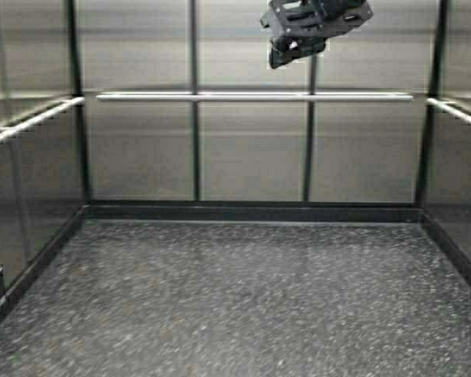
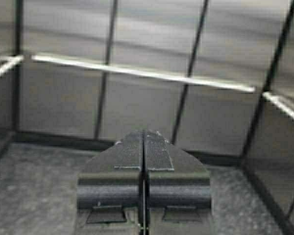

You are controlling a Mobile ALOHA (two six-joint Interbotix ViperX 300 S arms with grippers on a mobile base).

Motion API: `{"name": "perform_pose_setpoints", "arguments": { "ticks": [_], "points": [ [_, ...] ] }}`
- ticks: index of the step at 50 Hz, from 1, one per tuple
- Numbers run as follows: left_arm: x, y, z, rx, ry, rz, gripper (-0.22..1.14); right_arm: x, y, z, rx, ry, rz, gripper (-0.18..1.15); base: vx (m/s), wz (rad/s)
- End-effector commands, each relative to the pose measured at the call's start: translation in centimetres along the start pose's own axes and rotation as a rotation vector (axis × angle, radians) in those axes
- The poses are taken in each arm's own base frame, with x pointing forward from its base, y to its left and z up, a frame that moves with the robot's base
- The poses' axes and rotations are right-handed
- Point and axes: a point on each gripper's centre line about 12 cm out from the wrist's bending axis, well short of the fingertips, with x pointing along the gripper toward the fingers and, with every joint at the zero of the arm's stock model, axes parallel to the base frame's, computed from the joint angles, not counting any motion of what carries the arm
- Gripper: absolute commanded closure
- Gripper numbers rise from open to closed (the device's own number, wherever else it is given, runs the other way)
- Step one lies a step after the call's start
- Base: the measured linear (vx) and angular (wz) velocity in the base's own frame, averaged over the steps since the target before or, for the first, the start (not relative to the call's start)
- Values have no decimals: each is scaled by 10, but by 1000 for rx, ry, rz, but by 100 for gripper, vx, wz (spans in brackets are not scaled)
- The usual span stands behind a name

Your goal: Navigate to elevator, push the call button, then enter the elevator

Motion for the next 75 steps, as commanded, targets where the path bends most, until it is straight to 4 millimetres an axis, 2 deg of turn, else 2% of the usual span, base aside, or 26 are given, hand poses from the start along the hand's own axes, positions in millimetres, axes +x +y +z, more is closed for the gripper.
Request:
{"name": "perform_pose_setpoints", "arguments": {
  "ticks": [1,17,19,21,23,25,30,37,44,50,61,75],
  "points": [
    [-4,-2,9,1,-37,-10,90,-3,1,9,1,-32,5,91,39,-14],
    [-5,-3,12,-8,-49,-14,90,-3,1,9,1,-37,8,91,36,-6],
    [-5,-3,17,-24,-74,-13,90,2,0,18,-7,-52,9,91,3,-4],
    [-2,-6,32,-27,-111,-22,90,8,-2,27,-9,-67,5,91,-13,0],
    [8,-7,39,16,-99,-16,90,10,-11,29,-2,-63,-18,91,-8,11],
    [20,-4,27,56,-40,0,90,10,-30,26,21,-49,-66,91,2,10],
    [36,2,3,45,90,32,90,15,-46,13,43,-7,-103,91,0,3],
    [26,0,2,10,75,18,90,15,-40,1,47,14,-86,91,0,-2],
    [9,0,2,7,64,10,90,4,-37,-10,45,29,-84,91,0,1],
    [-4,0,-1,-2,65,4,90,7,-36,-17,42,49,-80,91,0,0],
    [5,2,-19,-2,163,17,90,15,-29,-24,26,74,-59,91,0,1],
    [5,1,-13,-28,138,17,90,7,-11,-8,-15,27,-24,91,1,0]
  ]
}}
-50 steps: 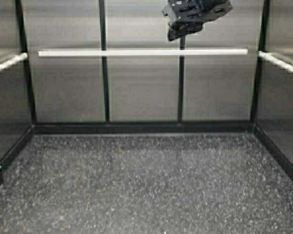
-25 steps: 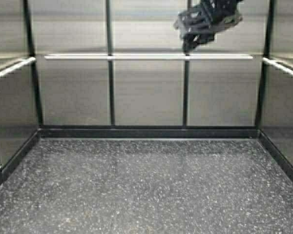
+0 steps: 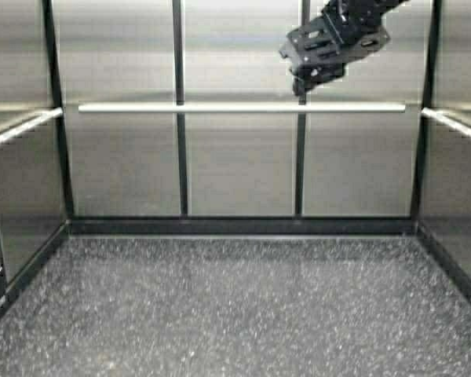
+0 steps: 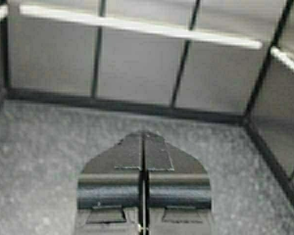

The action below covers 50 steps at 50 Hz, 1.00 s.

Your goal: Navigate to elevator, push the call button, then enter the elevator

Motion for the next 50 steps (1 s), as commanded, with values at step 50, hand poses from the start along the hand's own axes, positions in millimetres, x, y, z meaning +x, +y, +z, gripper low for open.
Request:
{"name": "perform_pose_setpoints", "arguments": {
  "ticks": [50],
  "points": [
    [3,-5,-3,-37,60,-22,90,-5,40,7,-90,18,60,91,-2,3]
  ]
}}
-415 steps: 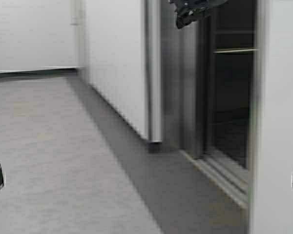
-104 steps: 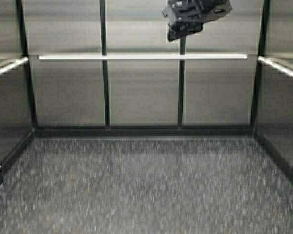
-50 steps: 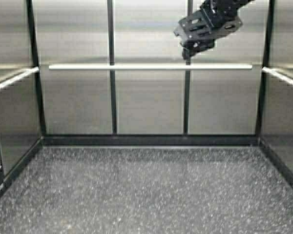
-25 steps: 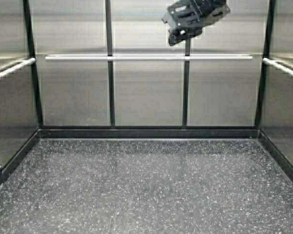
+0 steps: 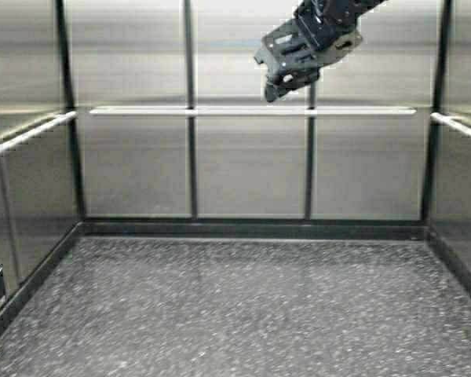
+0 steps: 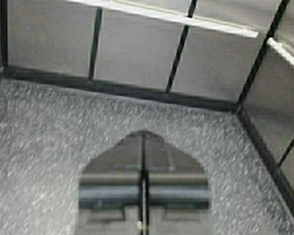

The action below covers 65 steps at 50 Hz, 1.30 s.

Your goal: Navigate to elevator, push the call button, then enter the elevator

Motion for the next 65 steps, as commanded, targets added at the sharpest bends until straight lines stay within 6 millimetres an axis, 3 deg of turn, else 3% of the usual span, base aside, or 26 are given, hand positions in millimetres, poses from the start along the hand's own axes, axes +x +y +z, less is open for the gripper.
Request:
{"name": "perform_pose_setpoints", "arguments": {
  "ticks": [1,23,47,65],
  "points": [
    [2,-3,7,2,-9,-8,90,-5,2,7,-11,-4,-11,91,-7,13],
    [-3,-3,10,0,-40,-16,90,-1,2,1,-6,27,-15,91,-9,0],
    [-3,-3,10,9,-45,-16,90,21,1,-5,-10,70,-9,91,-15,-10],
    [-3,1,13,6,-72,11,90,21,-5,-5,2,68,-21,91,3,0]
  ]
}}
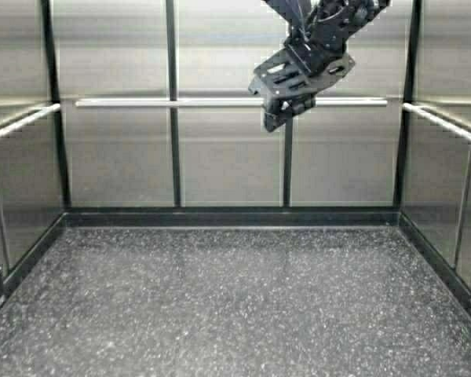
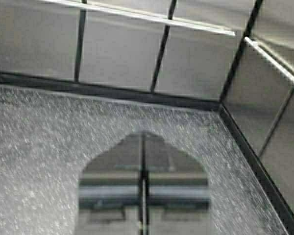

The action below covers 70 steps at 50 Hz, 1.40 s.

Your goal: Navigate to elevator, push the call button, then enter the elevator

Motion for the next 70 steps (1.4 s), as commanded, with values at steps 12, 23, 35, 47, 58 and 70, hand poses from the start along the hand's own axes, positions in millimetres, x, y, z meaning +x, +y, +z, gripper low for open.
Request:
{"name": "perform_pose_setpoints", "arguments": {
  "ticks": [12,23,35,47,58,70],
  "points": [
    [0,-2,9,-10,-32,-4,90,-16,-6,31,2,-102,-14,91,25,-3],
    [-8,-5,19,-14,-95,-26,90,-31,8,46,-30,-160,10,91,31,-1],
    [-1,-3,13,-5,-62,-10,90,-23,2,33,-23,-116,-1,91,33,4],
    [-10,-5,22,-2,-113,-29,90,-39,4,43,-25,-160,-4,91,34,6],
    [-2,-5,17,20,-58,-16,90,-51,-8,47,2,-181,-37,91,36,14],
    [-7,-8,27,30,-108,-36,90,-56,-13,53,16,-197,-50,91,41,-5]
  ]
}}
